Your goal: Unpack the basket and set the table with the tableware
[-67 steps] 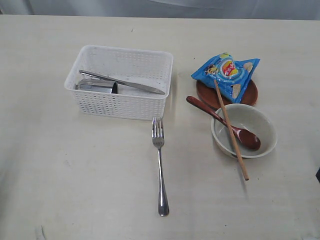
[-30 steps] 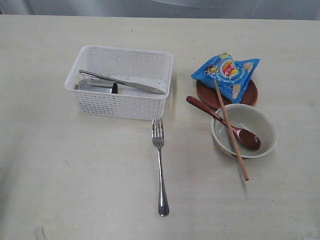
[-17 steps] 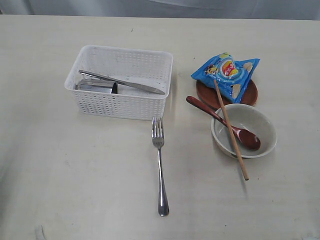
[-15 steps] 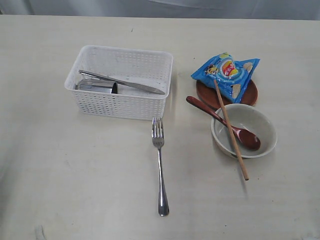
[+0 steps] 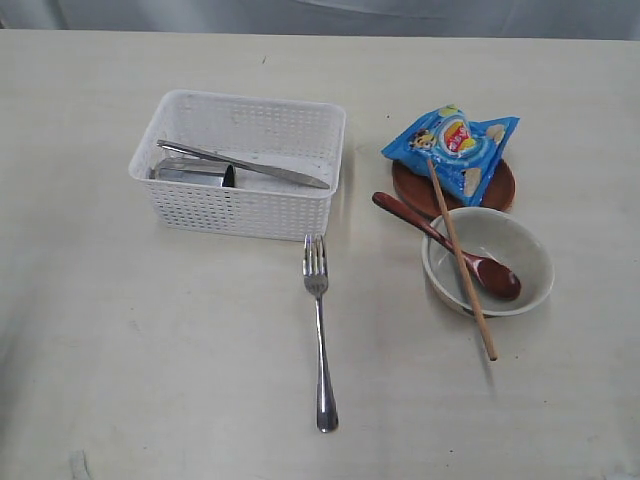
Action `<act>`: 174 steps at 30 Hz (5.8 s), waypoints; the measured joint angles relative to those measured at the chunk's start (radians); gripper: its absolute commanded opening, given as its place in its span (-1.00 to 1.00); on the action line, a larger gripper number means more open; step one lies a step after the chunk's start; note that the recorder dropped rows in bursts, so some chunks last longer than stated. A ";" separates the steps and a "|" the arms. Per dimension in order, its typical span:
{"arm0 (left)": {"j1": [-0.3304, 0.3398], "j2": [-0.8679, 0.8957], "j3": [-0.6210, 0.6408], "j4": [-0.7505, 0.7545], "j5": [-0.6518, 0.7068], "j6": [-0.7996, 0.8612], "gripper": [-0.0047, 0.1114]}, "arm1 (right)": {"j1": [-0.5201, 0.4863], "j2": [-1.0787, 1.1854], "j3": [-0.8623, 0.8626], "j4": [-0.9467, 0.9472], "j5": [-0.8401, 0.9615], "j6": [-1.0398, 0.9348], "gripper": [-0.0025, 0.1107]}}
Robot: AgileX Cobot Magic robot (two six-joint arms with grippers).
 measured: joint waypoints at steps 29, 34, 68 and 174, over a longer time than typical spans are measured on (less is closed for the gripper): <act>0.000 -0.001 0.000 0.000 0.000 0.000 -0.92 | -0.675 0.659 0.006 0.123 -0.286 -0.398 0.05; 0.000 -0.001 0.000 0.000 0.000 0.000 -0.92 | -0.675 0.747 0.006 0.115 -0.324 -0.466 0.05; 0.000 -0.001 0.000 0.000 0.000 0.000 -0.92 | -0.746 0.882 -0.054 0.332 -0.521 -0.833 -0.96; 0.000 -0.001 0.000 0.000 0.000 0.000 -0.92 | 0.025 0.278 0.321 0.938 -0.051 -0.689 -0.96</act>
